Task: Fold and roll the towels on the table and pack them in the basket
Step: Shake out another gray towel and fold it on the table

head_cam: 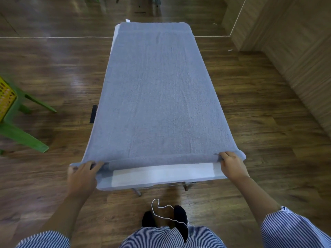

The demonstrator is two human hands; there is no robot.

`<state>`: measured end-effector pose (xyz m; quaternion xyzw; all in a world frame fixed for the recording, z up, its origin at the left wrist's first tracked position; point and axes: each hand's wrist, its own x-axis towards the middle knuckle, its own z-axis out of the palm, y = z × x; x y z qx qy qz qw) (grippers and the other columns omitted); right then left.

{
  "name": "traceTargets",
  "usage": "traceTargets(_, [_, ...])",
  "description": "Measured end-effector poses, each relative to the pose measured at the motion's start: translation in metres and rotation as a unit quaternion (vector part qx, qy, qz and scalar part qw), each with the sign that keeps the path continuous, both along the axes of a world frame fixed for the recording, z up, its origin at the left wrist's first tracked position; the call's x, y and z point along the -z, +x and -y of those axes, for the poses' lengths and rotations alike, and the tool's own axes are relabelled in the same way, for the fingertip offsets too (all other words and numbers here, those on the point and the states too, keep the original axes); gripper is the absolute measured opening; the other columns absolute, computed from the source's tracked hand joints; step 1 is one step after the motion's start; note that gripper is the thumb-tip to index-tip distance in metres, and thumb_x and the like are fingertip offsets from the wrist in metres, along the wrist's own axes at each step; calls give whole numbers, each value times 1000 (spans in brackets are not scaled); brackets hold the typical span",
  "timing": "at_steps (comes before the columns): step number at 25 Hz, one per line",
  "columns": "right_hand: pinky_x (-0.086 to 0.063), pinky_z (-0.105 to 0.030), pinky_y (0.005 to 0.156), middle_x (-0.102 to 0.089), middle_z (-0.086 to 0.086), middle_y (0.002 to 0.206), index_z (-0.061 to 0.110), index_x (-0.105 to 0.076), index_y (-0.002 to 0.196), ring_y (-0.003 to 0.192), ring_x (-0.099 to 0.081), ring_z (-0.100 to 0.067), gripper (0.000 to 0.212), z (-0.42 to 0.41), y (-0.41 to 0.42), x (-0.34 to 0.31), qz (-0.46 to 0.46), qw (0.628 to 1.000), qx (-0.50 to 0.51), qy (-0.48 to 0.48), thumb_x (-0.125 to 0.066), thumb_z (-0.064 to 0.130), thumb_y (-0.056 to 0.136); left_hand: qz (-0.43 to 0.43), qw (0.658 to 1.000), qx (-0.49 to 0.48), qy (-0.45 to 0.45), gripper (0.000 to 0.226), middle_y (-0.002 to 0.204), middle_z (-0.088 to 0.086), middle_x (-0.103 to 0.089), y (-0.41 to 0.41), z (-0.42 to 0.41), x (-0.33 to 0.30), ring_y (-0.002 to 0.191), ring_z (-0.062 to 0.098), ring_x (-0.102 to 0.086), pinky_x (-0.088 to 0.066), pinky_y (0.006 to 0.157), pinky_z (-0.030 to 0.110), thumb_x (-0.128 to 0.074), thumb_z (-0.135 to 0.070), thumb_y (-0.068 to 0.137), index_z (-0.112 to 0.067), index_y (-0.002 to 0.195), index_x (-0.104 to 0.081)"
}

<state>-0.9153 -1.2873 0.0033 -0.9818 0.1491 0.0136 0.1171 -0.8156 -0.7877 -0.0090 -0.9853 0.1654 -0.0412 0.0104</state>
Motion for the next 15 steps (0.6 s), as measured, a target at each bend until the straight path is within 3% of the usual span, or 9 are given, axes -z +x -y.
traceTargets(3, [-45, -38, 67, -64, -15, 94, -1, -64, 102, 87, -57, -35, 23, 4, 0, -3, -18, 1000, -2, 4, -53, -3, 81, 23, 999, 12, -19, 68, 86, 6, -63, 0, 4, 3, 75, 29, -64, -30, 71, 43, -73, 15, 38, -16, 99, -71])
traceTargets(5, [-47, -41, 73, -62, -15, 101, -1, -60, 108, 94, -56, -35, 29, 3, 1, -5, -2, 1000, 2, 18, -51, -7, 81, 44, 998, -1, -43, 64, 98, 12, -63, 1, 9, 8, 88, 31, -62, -35, 77, 49, -71, 17, 42, -11, 99, -70])
traceTargets(8, [-46, -40, 62, -59, -15, 90, -2, -60, 91, 82, -56, -37, 22, 4, 0, -4, 48, 999, 10, -3, -54, -16, 75, 62, 996, 11, -68, 52, 106, 16, -65, 0, 15, 10, 100, 30, -55, -38, 76, 47, -52, 14, 56, -5, 103, -67])
traceTargets(10, [-48, -39, 59, -62, -15, 82, -2, -64, 84, 76, -58, -38, 24, 6, -4, 0, 54, 998, -1, -16, -60, -20, 69, 48, 995, 20, -81, 45, 100, 17, -68, 0, 20, 8, 96, 32, -60, -46, 73, 48, -44, 3, 62, -3, 100, -68])
traceTargets(13, [-50, -53, 83, -66, -19, 93, -5, -67, 94, 89, -60, -42, 36, 7, -4, 6, 38, 999, -19, -7, -65, -19, 61, 25, 995, 26, -91, 44, 89, 17, -71, 4, 24, 8, 80, 35, -68, -53, 70, 52, -36, -17, 74, 0, 93, -71])
traceTargets(15, [-45, -54, 91, -66, -20, 97, -5, -66, 100, 95, -58, -41, 42, 7, -1, 6, 18, 1000, -13, -1, -62, -19, 60, 1, 998, 16, -67, 42, 89, 12, -72, 7, 24, 8, 80, 32, -68, -50, 77, 54, -39, -24, 74, -5, 94, -71])
